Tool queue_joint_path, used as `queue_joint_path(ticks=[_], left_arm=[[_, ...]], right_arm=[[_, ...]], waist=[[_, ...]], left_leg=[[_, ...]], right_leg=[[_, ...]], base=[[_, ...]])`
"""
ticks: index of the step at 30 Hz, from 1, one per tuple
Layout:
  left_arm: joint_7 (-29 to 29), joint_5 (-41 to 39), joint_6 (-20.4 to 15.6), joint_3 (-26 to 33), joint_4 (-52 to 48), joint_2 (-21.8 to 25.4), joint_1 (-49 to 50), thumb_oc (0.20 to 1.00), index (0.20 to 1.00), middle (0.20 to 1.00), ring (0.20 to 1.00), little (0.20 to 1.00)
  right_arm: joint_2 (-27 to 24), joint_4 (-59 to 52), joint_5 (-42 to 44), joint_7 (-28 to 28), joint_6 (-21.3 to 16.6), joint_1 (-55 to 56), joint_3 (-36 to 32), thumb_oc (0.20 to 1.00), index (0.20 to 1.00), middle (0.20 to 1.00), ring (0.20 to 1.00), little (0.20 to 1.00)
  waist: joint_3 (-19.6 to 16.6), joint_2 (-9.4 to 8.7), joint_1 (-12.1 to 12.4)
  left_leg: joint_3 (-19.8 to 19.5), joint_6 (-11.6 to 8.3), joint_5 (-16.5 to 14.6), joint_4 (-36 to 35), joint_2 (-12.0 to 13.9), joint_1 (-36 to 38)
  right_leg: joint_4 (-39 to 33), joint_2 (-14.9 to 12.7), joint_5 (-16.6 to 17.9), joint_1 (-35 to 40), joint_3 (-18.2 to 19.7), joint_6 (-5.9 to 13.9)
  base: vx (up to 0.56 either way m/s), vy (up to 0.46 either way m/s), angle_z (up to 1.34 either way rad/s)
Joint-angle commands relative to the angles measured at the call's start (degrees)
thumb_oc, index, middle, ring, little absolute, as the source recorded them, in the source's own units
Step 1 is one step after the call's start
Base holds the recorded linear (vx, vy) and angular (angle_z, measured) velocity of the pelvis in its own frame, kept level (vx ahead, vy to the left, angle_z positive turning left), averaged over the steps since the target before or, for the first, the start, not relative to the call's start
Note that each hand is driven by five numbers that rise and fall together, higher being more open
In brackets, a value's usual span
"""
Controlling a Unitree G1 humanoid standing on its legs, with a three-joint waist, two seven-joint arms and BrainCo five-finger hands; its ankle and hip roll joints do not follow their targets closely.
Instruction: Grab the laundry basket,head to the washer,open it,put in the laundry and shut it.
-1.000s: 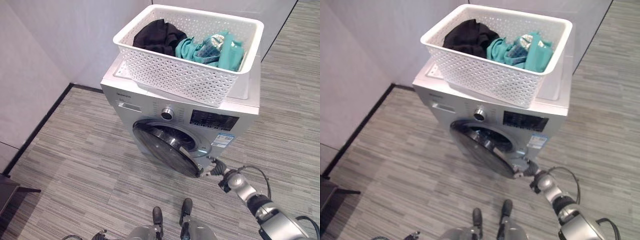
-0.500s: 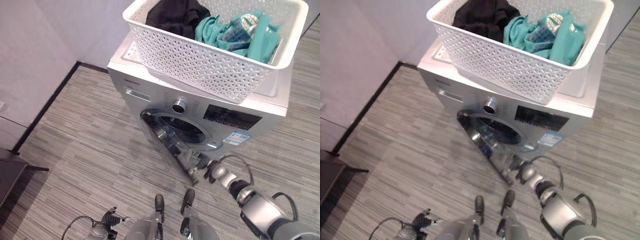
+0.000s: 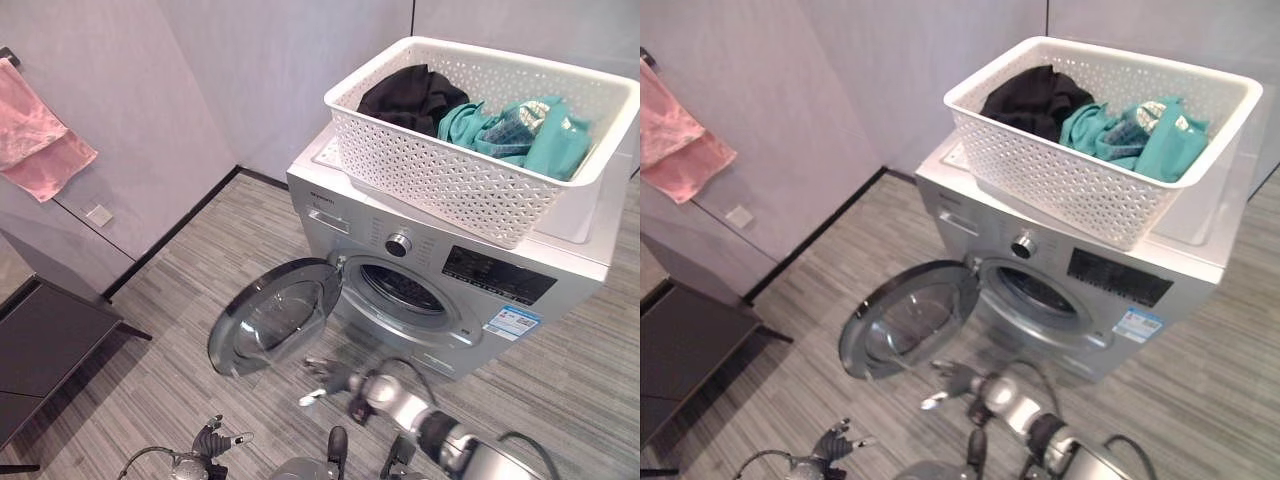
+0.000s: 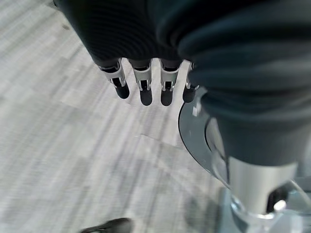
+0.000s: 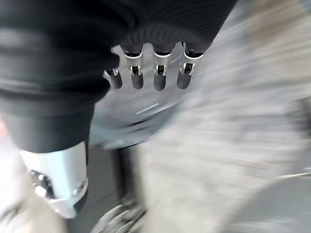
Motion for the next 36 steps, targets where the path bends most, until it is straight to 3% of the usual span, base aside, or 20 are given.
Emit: queue_joint_path(ticks=[1, 3, 4, 8, 11, 13, 17, 23, 25, 29, 36], left_arm=[[-1.1, -2.38, -2.54, 0.92, 4.05, 4.42, -4.91, 1.0, 1.0, 1.0, 1.0, 1.0], [-1.3, -1.95, -2.42, 0.62, 4.7, 4.29, -5.56, 1.0, 1.0, 1.0, 1.0, 1.0], [-1.38, -0.39, -1.75, -0.19, 7.05, 3.63, -8.03, 1.0, 1.0, 1.0, 1.0, 1.0], [-1.17, 5.25, -0.22, -3.28, 15.11, 1.46, -13.98, 1.0, 1.0, 1.0, 1.0, 1.0], [-0.96, 7.71, 0.59, -4.4, 19.47, 0.48, -16.44, 1.0, 1.0, 1.0, 1.0, 1.0], [-0.29, 11.79, 1.64, -7.3, 23.71, -0.06, -21.32, 1.0, 1.0, 1.0, 1.0, 1.0], [1.61, 17.21, 3.34, -11.14, 27.15, 1.2, -29.45, 1.0, 1.0, 1.0, 1.0, 1.0], [4.87, 22.24, 6.43, -11.93, 32.97, 5.7, -37.66, 1.0, 1.0, 1.0, 1.0, 1.0], [4.72, 24.96, 8.36, -10.9, 36.85, 10.08, -39.28, 1.0, 1.0, 1.0, 1.0, 1.0], [3.5, 28.45, 9.61, -9.49, 39.42, 13.84, -38.24, 1.0, 1.0, 1.0, 1.0, 1.0], [1.48, 29.9, 9.36, -6.15, 40.05, 18.18, -34.23, 1.0, 1.0, 1.0, 1.0, 1.0]], right_arm=[[1.43, 4.63, -0.71, -1.63, -0.25, -0.69, -4.07, 1.0, 1.0, 1.0, 1.0, 1.0], [0.35, 6.73, -0.46, -1.87, -0.18, 0.59, -6.62, 1.0, 1.0, 1.0, 1.0, 1.0], [-1.9, 10.62, -0.29, -2.76, 0.12, 3.31, -11.46, 1.0, 1.0, 1.0, 1.0, 1.0], [-4.65, 14.75, -2.69, -4.31, 0.36, 7.8, -16.43, 1.0, 1.0, 1.0, 1.0, 1.0], [-5.34, 15.82, -3.82, -4.86, 0.52, 8.48, -16.99, 1.0, 1.0, 1.0, 1.0, 1.0], [-6.91, 16.35, -7.12, -5.56, 0.93, 10.12, -16.89, 1.0, 1.0, 1.0, 1.0, 1.0], [-9.45, 15.94, -9.19, -6.19, 1.26, 11.13, -16.79, 1.0, 1.0, 1.0, 1.0, 1.0], [-11.2, 13.05, -8.23, -7.24, 0.74, 12.47, -17.52, 1.0, 1.0, 1.0, 1.0, 1.0], [-11.84, 11.13, -8.24, -6.73, 0.75, 13.15, -17.48, 1.0, 1.0, 1.0, 1.0, 1.0], [-12.5, 9.18, -9.0, -5.62, 0.8, 14.66, -17.47, 1.0, 1.0, 1.0, 1.0, 1.0], [-13.4, 6.05, -11.04, -3.39, 0.8, 15.81, -16.57, 1.0, 1.0, 1.0, 1.0, 1.0]], waist=[[0.36, -4.01, -2.21], [0.03, -4.11, -2.97], [-0.65, -4.31, -4.93], [-1.63, -4.89, -8.92], [-1.8, -5.09, -10.14], [-1.42, -5.41, -12.5], [1.63, -6.47, -15.55], [5.89, -8.82, -17.71], [6.97, -10.16, -18.47], [6.82, -11.49, -18.82], [4.85, -12.09, -18.49]], left_leg=[[4.79, -3.05, 3.25, -0.45, -0.93, -2.65], [4.92, -3.01, 3.24, -0.45, -0.85, -2.6], [5.5, -2.91, 2.71, -0.45, -0.53, -1.63], [7.34, -2.61, 1.9, -0.45, 0.04, -0.69], [8.36, -2.43, 1.53, -0.45, 0.22, -0.38], [10.29, -2.1, 1.17, -0.45, 0.4, -0.67], [12.36, -1.74, 1.51, -0.45, 0.84, -3.55], [13.76, -1.93, 2.54, -0.45, 1.44, -7.95], [15.25, -1.81, 2.67, -0.45, 2.08, -8.66], [16.65, -1.88, 2.46, -0.45, 2.79, -8.72], [17.11, -2.11, 2.03, -0.45, 2.98, -8.05]], right_leg=[[-7.4, -4.91, 6.67, 5.67, 4.67, 6.74], [-7.4, -4.91, 6.71, 5.65, 4.76, 6.77], [-7.4, -4.7, 6.57, 6.1, 5.45, 6.8], [-7.4, -4.26, 6.75, 5.86, 7.34, 6.66], [-7.4, -4.03, 6.83, 5.53, 8.24, 6.63], [-7.4, -3.71, 7.38, 4.1, 9.89, 6.67], [-7.4, -3.03, 9.02, -0.29, 12.41, 6.84], [-7.4, -2.36, 11.06, -5.06, 13.86, 7.11], [-7.4, -1.97, 11.75, -6.53, 14.75, 7.39], [-7.4, -1.77, 12.28, -7.47, 15.43, 7.62], [-7.4, -1.92, 11.81, -7.03, 15.4, 7.49]], base=[[0.05, 0.006, 0.01], [0.03, 0.011, -0.03], [0.06, 0.017, -0.14], [0.06, 0.01, -0.26], [0.02, 0.016, -0.35], [-0.03, 0.033, -0.33], [-0.12, 0.029, -0.4], [-0.1, 0.025, -0.4], [-0.02, 0.046, -0.11], [0.01, 0.016, -0.44], [0.01, -0.007, -0.02]])
